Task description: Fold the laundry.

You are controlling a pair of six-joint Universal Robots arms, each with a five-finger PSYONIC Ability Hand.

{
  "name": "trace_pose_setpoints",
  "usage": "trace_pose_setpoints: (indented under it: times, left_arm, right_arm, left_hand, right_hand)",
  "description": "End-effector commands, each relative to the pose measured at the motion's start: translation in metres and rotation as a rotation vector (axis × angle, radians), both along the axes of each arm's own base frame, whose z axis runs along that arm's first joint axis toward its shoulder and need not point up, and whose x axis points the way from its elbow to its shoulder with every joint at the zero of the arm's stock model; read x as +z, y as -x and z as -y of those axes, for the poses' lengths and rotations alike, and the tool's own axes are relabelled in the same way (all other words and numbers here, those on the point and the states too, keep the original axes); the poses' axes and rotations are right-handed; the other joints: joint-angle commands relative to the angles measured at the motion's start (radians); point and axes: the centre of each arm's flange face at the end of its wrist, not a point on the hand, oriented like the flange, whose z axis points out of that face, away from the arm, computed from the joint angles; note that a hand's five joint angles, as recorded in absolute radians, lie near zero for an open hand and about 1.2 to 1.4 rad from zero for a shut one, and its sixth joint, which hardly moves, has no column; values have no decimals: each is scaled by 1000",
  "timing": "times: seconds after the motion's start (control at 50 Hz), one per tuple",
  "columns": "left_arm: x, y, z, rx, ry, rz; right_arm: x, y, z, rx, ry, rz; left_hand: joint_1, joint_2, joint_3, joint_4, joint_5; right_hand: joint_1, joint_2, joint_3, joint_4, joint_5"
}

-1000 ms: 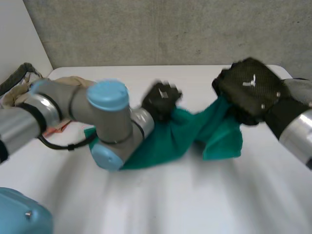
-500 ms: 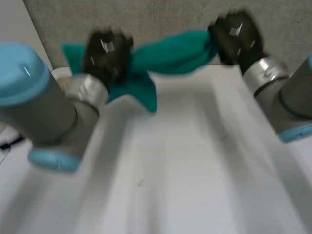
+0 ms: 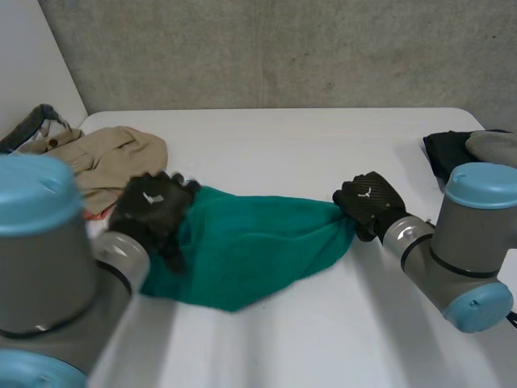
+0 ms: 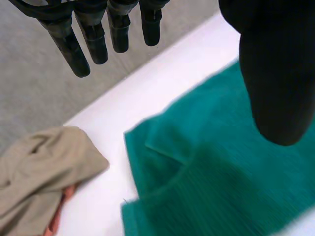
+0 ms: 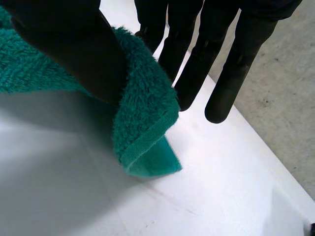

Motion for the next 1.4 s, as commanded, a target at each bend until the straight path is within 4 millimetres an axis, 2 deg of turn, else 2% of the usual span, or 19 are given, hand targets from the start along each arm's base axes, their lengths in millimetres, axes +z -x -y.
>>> trace_pose_setpoints:
  times: [0.02, 0.08, 0.2, 0.4, 0.64, 0.68, 0.72, 0.74, 0.76, 0.84, 0.92, 0.94, 1.0, 1.02, 1.12, 1.18, 1.26, 1.32, 1.4]
  left_arm:
    - [2, -25, 44, -51, -59, -120]
    - [-13, -32, 57, -70, -166, -109]
    - [-44, -34, 73, -59, -330, -27]
    - [-70, -33, 89, -39, -318, 61]
    - [-96, -31, 92, -47, -324, 142]
    - [-98, -30, 89, -56, -327, 157]
    - [-97, -30, 89, -53, -321, 168]
    - [-94, -31, 90, -40, -307, 170]
    - [-90, -31, 90, -32, -292, 168]
    - [-56, -34, 88, 29, -175, 134]
    - [6, -34, 78, 74, 28, 35]
    - [31, -36, 73, 86, 103, -11]
    - [62, -38, 65, 91, 191, -58]
    - [79, -40, 61, 88, 230, -76]
    - [117, -46, 46, 83, 267, -105]
    - [132, -52, 41, 89, 244, -125]
    - [131, -51, 41, 76, 183, -133]
    - [122, -49, 48, 72, 148, -121]
    - [90, -40, 63, 60, 59, -85]
  right_arm:
    - [8, 6, -7, 10, 0, 9]
    - [9, 7, -11, 24, -1, 14]
    - [10, 8, -15, 28, -5, 12]
    - [6, 12, -15, 18, -17, 8]
    - [6, 16, -11, 5, -16, 10]
    - [7, 16, -11, 5, -14, 10]
    - [7, 16, -11, 3, -11, 7]
    - [9, 17, -10, 1, -4, 8]
    - [10, 18, -10, -2, -2, 8]
    - [29, 20, -6, -17, 45, 21]
    - [61, 24, -4, -35, 97, 35]
    - [74, 26, -2, -44, 112, 39]
    - [97, 29, -2, -54, 135, 46]
    - [115, 33, -2, -62, 150, 56]
    - [172, 42, -7, -77, 217, 83]
    - [201, 45, -13, -68, 240, 93]
    - [213, 44, -17, -44, 208, 78]
    - [205, 43, -13, -33, 155, 44]
    - [179, 36, -8, 3, 69, -53]
  left_hand:
    - [58, 35, 31, 42, 18]
    - [222, 200, 196, 207, 183]
    - [237, 215, 210, 221, 198]
    - [278, 256, 252, 263, 239]
    - [348, 326, 322, 333, 309]
    - [433, 411, 407, 418, 394]
    - [840, 818, 813, 825, 801]
    - [1179, 1157, 1152, 1163, 1140]
    - [1208, 1186, 1182, 1193, 1169]
    - [1209, 1186, 1182, 1193, 1169]
    - [1209, 1186, 1182, 1193, 1169]
    - [1209, 1186, 1182, 1193, 1169]
    - [1209, 1186, 1182, 1193, 1169]
    - [1209, 1186, 1182, 1193, 1169]
    - [1209, 1186, 1182, 1193, 1169]
    - [1209, 1186, 1182, 1193, 1169]
    - [1209, 1186, 1182, 1193, 1169]
    - [1209, 1186, 1182, 1193, 1169]
    - [1209, 1186, 1182, 1193, 1169]
  right_hand:
    - [275, 212, 200, 195, 202]
    - [275, 212, 200, 195, 202]
    - [275, 212, 200, 195, 202]
    - [275, 212, 200, 195, 202]
    - [275, 212, 200, 195, 202]
    - [275, 212, 200, 195, 202]
    - [275, 212, 200, 195, 202]
    - [275, 212, 200, 195, 202]
    - [275, 212, 200, 195, 202]
    - [275, 212, 200, 195, 202]
    - [275, 212, 200, 195, 202]
    - [275, 212, 200, 195, 202]
    - [275, 212, 200, 195, 202]
    - [275, 212, 200, 195, 202]
    - [275, 212, 200, 195, 202]
    - [275, 212, 200, 195, 202]
    - [275, 212, 200, 195, 202]
    - [275, 212, 200, 195, 202]
    - [272, 209, 196, 191, 199]
